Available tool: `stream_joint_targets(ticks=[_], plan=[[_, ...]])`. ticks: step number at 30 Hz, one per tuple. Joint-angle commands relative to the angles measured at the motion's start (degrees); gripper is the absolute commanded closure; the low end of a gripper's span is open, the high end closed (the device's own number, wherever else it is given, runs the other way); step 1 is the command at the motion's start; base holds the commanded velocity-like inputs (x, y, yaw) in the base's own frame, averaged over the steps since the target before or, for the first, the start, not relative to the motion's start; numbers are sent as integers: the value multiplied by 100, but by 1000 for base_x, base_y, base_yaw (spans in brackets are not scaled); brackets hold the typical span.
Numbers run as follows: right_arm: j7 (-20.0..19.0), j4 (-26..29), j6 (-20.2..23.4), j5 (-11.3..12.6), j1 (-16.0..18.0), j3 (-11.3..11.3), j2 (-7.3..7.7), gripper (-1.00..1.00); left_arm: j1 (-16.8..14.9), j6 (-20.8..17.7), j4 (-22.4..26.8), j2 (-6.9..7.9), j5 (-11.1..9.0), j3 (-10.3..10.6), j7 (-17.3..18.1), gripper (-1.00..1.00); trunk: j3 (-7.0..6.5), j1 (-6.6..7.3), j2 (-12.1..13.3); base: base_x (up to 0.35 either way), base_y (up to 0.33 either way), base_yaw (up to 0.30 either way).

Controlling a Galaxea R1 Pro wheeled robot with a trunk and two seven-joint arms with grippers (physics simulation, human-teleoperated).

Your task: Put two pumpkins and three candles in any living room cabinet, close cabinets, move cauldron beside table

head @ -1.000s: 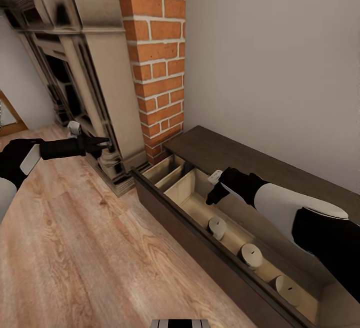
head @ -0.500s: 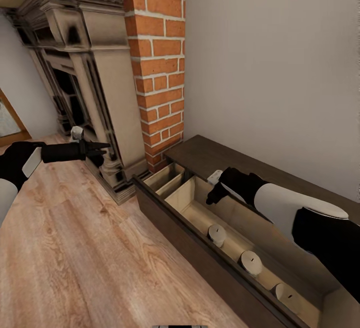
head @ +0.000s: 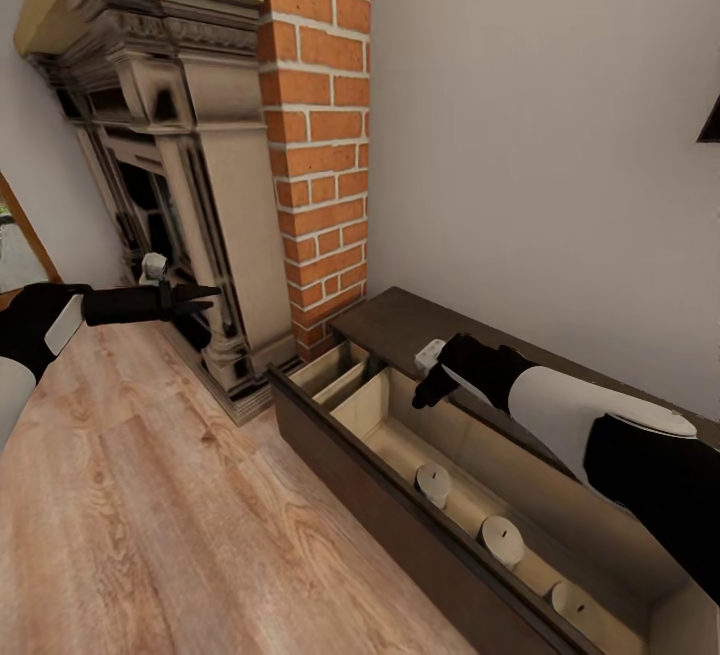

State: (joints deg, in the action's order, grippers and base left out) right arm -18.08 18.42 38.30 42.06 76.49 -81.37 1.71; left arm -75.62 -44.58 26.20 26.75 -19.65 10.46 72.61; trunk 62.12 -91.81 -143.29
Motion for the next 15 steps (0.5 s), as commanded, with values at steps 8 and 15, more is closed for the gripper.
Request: stream_joint_targets(ticks=[8,15], plan=[[-21,12,8,-14,7,-20,-2,-100,3,-43,-112,5,-14,35,-1,-100,-162,76,118,0,0,0],[-21,12,6,-14,8,-20,-4,-100,171,-34,-131,6,-13,35,-14,-100,-208,98,158,0,0,0]])
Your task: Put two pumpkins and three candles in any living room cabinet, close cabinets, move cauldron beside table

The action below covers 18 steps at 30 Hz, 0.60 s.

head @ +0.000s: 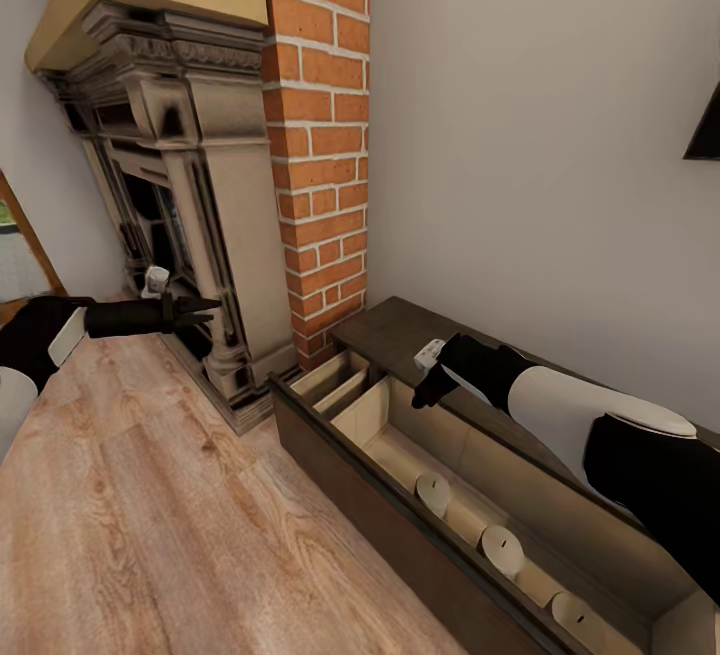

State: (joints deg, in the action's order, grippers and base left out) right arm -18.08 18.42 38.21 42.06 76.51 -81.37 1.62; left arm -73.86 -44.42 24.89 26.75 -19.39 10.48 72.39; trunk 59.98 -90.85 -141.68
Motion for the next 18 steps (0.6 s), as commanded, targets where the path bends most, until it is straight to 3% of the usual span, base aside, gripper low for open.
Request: stream_joint_targets(ticks=[1,7,13,18], plan=[[-20,12,14,-14,9,-19,5,-100,11,-50,-1,6,-38,33,4,-100,4,1,-3,0,0,0],[-13,12,53,-14,10,-19,5,-100,63,-49,-2,2,-6,37,-9,-100,8,1,-3,-180,20,-39],[-12,12,50,-14,11,-19,5,-100,80,-47,-37,-26,385,33,-15,-100,30,1,-3,-180,59,-193],[-9,12,62,-16,11,-19,5,-100,82,-15,-177,-39,440,33,-17,-100,32,1,-3,-162,5,-34]])
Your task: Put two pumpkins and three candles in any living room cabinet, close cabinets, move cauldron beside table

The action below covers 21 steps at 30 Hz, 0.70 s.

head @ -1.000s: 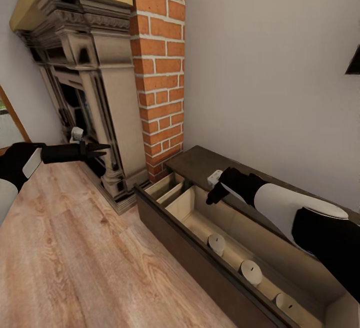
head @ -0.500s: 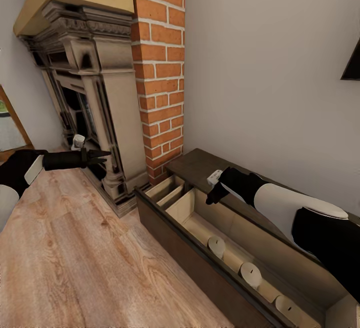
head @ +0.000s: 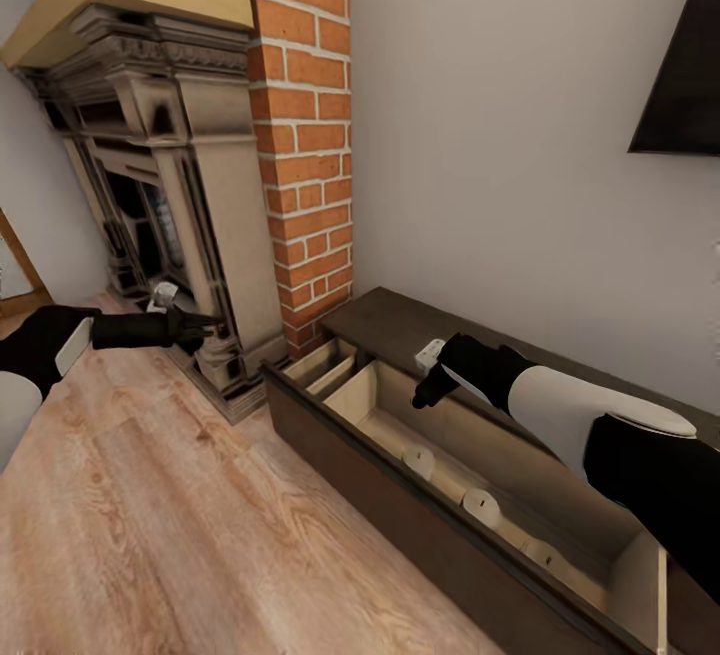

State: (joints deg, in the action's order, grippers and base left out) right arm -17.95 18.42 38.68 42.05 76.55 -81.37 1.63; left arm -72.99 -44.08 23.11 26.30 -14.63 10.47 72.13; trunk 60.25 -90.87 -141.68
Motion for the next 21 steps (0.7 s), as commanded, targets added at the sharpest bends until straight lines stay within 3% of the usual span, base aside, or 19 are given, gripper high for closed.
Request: stream_joint_targets(ticks=[1,9,12,21], plan=[[-20,8,16,-14,8,-19,8,-100,-3,23,-10,2,-34,34,5,-100,7,4,-3,-289,1,-124],[-15,3,17,-15,4,-19,13,-100,21,162,-116,-2,-32,34,3,-100,17,4,-3,-264,0,-261],[-15,3,17,-16,6,-19,13,-100,21,167,-142,-2,-32,34,2,-100,17,4,-3,-42,0,-296],[-23,3,10,-16,4,-19,9,-100,21,172,-298,-5,11,34,-3,-100,-144,202,358,-4,0,-247]])
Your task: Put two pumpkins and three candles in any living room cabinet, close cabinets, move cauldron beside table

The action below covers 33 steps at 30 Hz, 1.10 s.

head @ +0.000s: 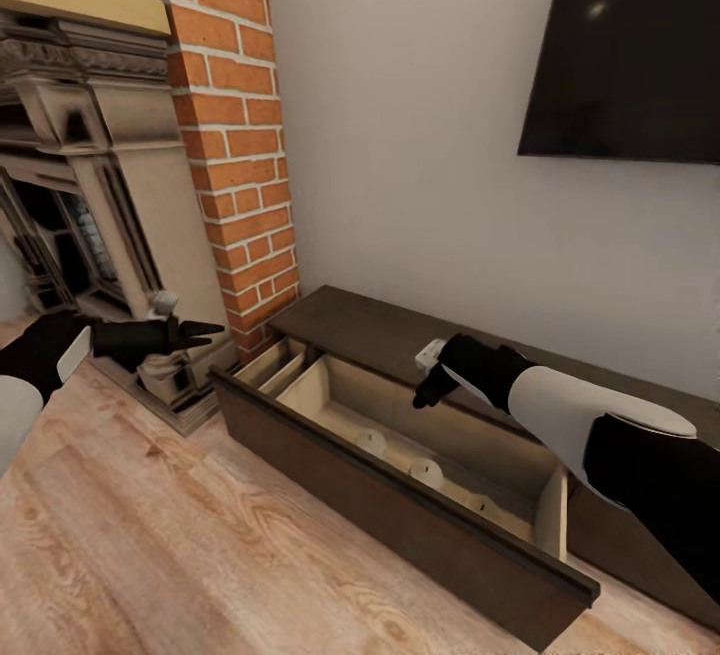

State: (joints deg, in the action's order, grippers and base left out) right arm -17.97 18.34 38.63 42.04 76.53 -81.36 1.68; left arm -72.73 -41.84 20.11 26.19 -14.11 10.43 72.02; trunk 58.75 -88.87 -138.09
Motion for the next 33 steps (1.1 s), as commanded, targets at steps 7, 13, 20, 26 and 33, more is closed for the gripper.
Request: stream_joint_targets(ticks=[7,13,20,26,33], plan=[[-20,11,13,-16,7,-20,-1,-100,-4,-52,-7,4,-17,38,5,-100,-120,155,280,0,0,-30],[-14,11,17,-16,8,-20,-1,-100,-4,-52,-7,7,-14,38,5,-100,-231,287,520,0,0,-36],[-14,11,15,-19,6,-20,-1,-100,5,-52,-16,-3,177,38,-1,-100,-395,441,801,0,0,-213],[-14,-20,13,-18,3,-20,-1,-100,7,-52,-54,-74,204,38,-297,-100,-543,573,1042,0,0,-232],[-14,-191,-5,-12,8,-20,-1,-100,13,136,-282,-168,207,38,-474,-100,-607,594,1082,0,0,-232]])
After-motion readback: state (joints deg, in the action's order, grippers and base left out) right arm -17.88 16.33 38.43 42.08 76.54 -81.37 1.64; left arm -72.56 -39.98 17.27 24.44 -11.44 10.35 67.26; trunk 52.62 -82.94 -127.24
